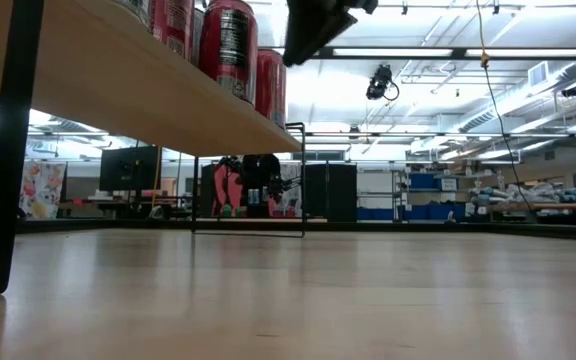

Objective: Place canned beverage on shelf
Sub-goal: Return to Home Position

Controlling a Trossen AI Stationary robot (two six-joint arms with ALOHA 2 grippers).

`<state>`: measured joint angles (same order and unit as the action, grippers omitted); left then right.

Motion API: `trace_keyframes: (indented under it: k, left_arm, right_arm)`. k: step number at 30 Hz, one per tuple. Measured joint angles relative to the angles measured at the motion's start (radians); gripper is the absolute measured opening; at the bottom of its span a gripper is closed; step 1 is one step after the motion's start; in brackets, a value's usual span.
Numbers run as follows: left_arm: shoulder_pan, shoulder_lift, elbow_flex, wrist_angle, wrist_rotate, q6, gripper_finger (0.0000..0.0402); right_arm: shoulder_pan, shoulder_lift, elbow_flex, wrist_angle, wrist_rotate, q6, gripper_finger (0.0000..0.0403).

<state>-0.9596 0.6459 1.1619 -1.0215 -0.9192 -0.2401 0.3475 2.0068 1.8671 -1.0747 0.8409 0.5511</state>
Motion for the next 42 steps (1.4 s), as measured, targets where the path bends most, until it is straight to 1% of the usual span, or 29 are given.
trace_keyframes:
  k: [7,11,14,19,21,24,28,31,34,38,42]
  left_arm:
    - [0.0,-0.154,-0.176,0.203,-0.004,0.085,0.04]
    - [0.0,-0.214,-0.26,0.277,0.017,0.098,0.04]
    - [0.0,-0.253,-0.316,0.347,0.023,0.098,0.04]
    - [0.0,-0.297,-0.422,0.435,0.05,0.103,0.04]
    - [0.0,-0.307,-0.446,0.441,0.053,0.095,0.04]
    - [0.0,-0.31,-0.465,0.446,0.053,0.079,0.0393]
    - [0.0,-0.314,-0.467,0.452,0.074,0.074,0.0356]
    - [0.0,-0.313,-0.467,0.455,0.088,0.079,0.0316]
    - [0.0,-0.313,-0.467,0.483,0.124,0.122,0.0275]
    - [0.0,-0.313,-0.467,0.545,0.138,0.203,0.022]
    - [0.0,-0.313,-0.467,0.577,0.14,0.259,0.0164]
  right_arm:
    - [-0.003,-0.02,-0.002,-0.082,0.007,0.029,0.012]
    - [-0.003,-0.049,-0.036,-0.079,0.017,0.033,0.012]
    - [-0.003,-0.09,-0.111,-0.063,0.021,0.072,0.012]
    - [0.018,-0.175,-0.297,0.009,0.103,0.186,0.012]
    - [0.028,-0.217,-0.373,0.048,0.13,0.226,0.012]
    - [0.032,-0.285,-0.478,0.12,0.142,0.265,0.012]
    - [0.033,-0.362,-0.606,0.236,0.177,0.261,0.012]
    - [0.035,-0.417,-0.68,0.293,0.206,0.244,0.012]
    - [0.034,-0.469,-0.738,0.343,0.201,0.24,0.012]
    - [0.035,-0.514,-0.789,0.433,0.192,0.199,0.012]
    - [0.042,-0.538,-0.792,0.479,0.211,0.084,0.012]
